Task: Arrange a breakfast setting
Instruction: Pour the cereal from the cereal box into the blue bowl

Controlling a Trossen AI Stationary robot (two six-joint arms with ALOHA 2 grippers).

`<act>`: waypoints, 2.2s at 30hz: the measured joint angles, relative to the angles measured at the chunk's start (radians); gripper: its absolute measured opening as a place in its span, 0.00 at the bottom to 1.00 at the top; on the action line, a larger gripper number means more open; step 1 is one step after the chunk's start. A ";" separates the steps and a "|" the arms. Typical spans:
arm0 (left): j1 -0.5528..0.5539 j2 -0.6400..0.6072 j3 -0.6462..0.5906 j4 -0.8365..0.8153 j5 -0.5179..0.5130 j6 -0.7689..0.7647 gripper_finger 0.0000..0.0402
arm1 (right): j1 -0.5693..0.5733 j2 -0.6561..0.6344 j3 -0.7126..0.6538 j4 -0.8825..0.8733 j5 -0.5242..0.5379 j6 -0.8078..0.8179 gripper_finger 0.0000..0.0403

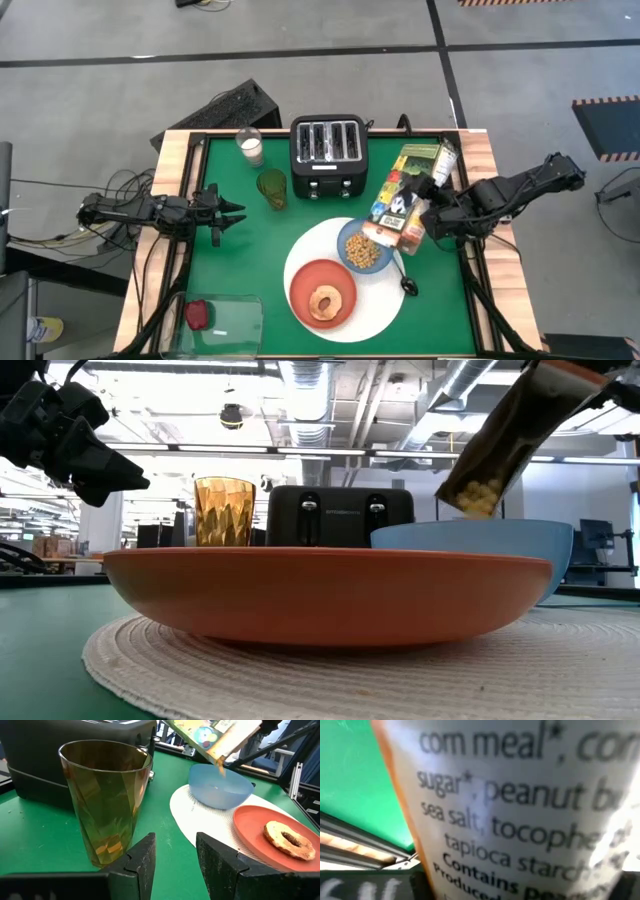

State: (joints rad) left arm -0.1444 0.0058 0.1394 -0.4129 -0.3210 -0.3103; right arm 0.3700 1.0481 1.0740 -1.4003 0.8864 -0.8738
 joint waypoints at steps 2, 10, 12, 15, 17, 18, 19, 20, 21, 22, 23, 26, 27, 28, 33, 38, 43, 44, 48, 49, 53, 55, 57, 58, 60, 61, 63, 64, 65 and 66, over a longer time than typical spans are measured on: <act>0.000 0.000 0.000 0.000 0.000 0.000 0.32 | -0.008 0.000 0.000 -0.002 0.002 0.000 0.49; 0.000 0.000 0.000 0.000 0.000 0.000 0.32 | -0.017 0.000 0.000 -0.002 0.003 -0.019 0.49; 0.000 0.000 0.000 0.000 0.000 0.000 0.32 | -0.012 0.000 0.000 0.002 0.011 -0.022 0.49; 0.000 0.000 0.000 0.000 0.000 0.000 0.32 | -0.007 0.008 0.000 0.010 -0.001 -0.025 0.49; 0.000 0.000 0.000 0.000 0.000 0.000 0.32 | -0.020 0.008 0.000 0.013 -0.005 -0.026 0.49; 0.000 0.000 0.000 0.000 0.000 0.000 0.32 | -0.024 0.007 0.000 0.011 0.002 -0.026 0.49; 0.000 0.000 0.000 0.000 0.000 0.000 0.32 | -0.027 0.007 0.000 0.010 0.009 -0.026 0.49; 0.000 0.000 0.000 0.000 0.000 0.000 0.32 | -0.025 0.007 0.000 0.009 0.012 -0.027 0.49; 0.000 0.000 0.000 0.000 0.000 0.000 0.32 | -0.021 0.007 0.000 0.009 0.013 -0.027 0.49; 0.000 0.000 0.000 0.000 0.000 0.000 0.32 | -0.017 0.007 0.000 0.012 0.009 -0.026 0.49; 0.000 0.000 0.000 0.000 0.000 0.000 0.32 | -0.016 0.007 0.000 0.014 0.002 -0.026 0.49; 0.000 0.000 0.000 0.000 0.000 0.000 0.32 | -0.025 0.007 0.000 0.013 0.002 -0.026 0.49; 0.000 0.000 0.000 0.000 0.000 0.000 0.32 | -0.026 0.007 0.000 0.013 0.005 -0.025 0.49; 0.000 0.000 0.000 0.000 0.000 0.000 0.32 | -0.023 0.007 0.000 0.012 0.009 -0.025 0.49; 0.000 0.000 0.000 0.000 0.000 0.000 0.32 | -0.026 0.007 0.000 0.017 0.001 -0.026 0.49; 0.000 0.000 0.000 0.000 0.000 0.000 0.32 | -0.021 0.007 0.000 0.017 0.007 -0.019 0.49; 0.000 0.000 0.000 0.000 0.000 0.000 0.32 | -0.033 0.007 0.000 0.019 0.004 -0.047 0.49; 0.000 0.000 0.000 0.000 0.000 0.000 0.32 | -0.029 0.007 0.000 0.020 0.006 -0.048 0.49; 0.000 0.000 0.000 0.000 0.000 0.000 0.32 | -0.029 0.007 0.000 0.027 0.000 -0.038 0.49; 0.000 0.000 0.000 0.000 0.000 0.000 0.32 | -0.033 0.007 0.000 0.028 0.001 -0.044 0.49; 0.000 0.000 0.000 0.000 0.000 0.000 0.32 | -0.038 0.007 0.000 0.024 0.004 -0.040 0.49; 0.000 0.000 0.000 0.000 0.000 0.000 0.32 | -0.039 0.007 0.000 0.027 -0.003 -0.041 0.49; 0.000 0.000 0.000 0.000 0.000 0.000 0.32 | -0.045 0.007 0.000 0.039 -0.004 -0.067 0.49; 0.000 0.000 0.000 0.000 0.000 0.000 0.32 | -0.045 0.007 0.000 0.046 0.000 -0.075 0.49; 0.000 0.000 0.000 0.000 0.000 0.000 0.32 | -0.039 0.007 0.000 0.048 0.002 -0.068 0.49; 0.000 0.000 0.000 0.000 0.000 0.000 0.32 | -0.037 0.007 0.000 0.044 0.001 -0.057 0.49; 0.000 0.000 0.000 0.000 0.000 0.000 0.32 | -0.037 0.007 0.000 0.045 -0.009 -0.058 0.49; 0.000 0.000 0.000 0.000 0.000 0.000 0.32 | -0.037 0.007 0.000 0.053 -0.008 -0.068 0.49; 0.000 0.000 0.000 0.000 0.000 0.000 0.32 | -0.033 0.007 0.000 0.059 -0.004 -0.075 0.49; 0.000 0.000 0.000 0.000 0.000 0.000 0.32 | -0.029 0.007 0.000 0.061 -0.001 -0.073 0.49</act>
State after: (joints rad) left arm -0.1448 0.0059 0.1394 -0.4133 -0.3210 -0.3103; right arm 0.3413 1.0551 1.0737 -1.3388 0.8857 -0.9472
